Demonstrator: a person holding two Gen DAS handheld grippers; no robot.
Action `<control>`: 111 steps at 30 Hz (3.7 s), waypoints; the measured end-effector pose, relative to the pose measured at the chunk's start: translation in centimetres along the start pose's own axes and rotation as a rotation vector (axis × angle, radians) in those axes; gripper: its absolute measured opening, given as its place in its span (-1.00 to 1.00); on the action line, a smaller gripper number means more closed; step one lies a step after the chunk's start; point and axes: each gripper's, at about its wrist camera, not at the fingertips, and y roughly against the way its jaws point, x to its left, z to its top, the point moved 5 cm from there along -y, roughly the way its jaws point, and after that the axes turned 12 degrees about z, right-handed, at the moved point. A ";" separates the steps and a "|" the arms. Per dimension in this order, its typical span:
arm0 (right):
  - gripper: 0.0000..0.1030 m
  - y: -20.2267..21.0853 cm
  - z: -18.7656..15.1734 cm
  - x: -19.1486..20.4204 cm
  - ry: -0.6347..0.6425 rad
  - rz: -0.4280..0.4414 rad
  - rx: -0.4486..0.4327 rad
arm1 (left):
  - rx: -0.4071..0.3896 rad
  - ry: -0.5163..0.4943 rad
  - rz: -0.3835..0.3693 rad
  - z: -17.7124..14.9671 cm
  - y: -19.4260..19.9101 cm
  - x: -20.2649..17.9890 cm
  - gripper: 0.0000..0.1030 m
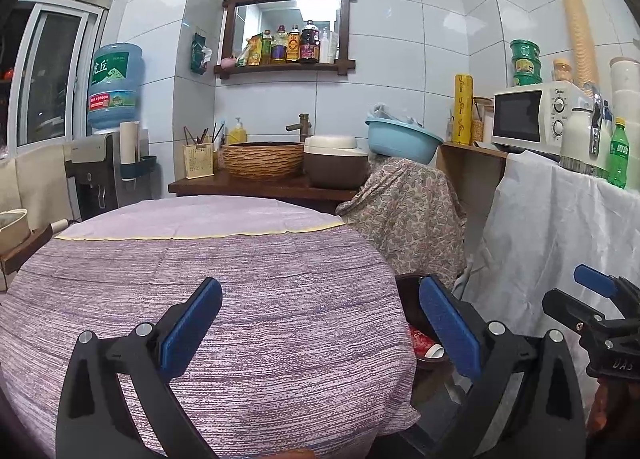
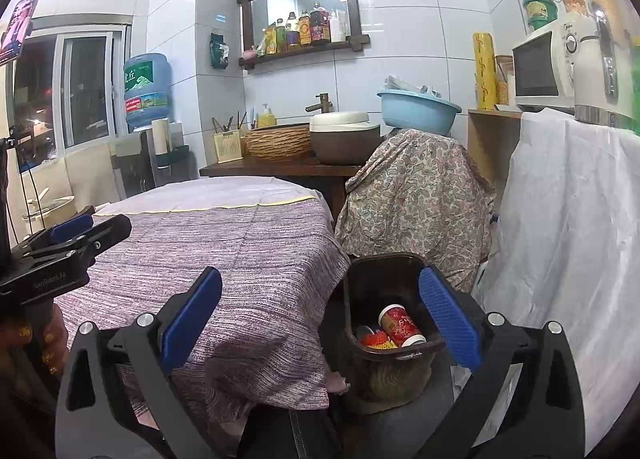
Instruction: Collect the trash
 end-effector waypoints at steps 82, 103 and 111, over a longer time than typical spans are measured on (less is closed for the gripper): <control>0.89 -0.6 -1.1 0.9 -0.024 -0.002 0.028 | 0.034 -0.009 0.009 -0.5 -0.6 0.1 0.90; 0.89 -0.7 -1.1 0.7 -0.027 0.000 0.031 | 0.030 -0.018 0.006 -0.6 -0.5 0.0 0.90; 0.89 -0.7 -1.0 0.6 -0.027 0.000 0.032 | 0.030 -0.018 0.006 -0.6 -0.5 0.0 0.90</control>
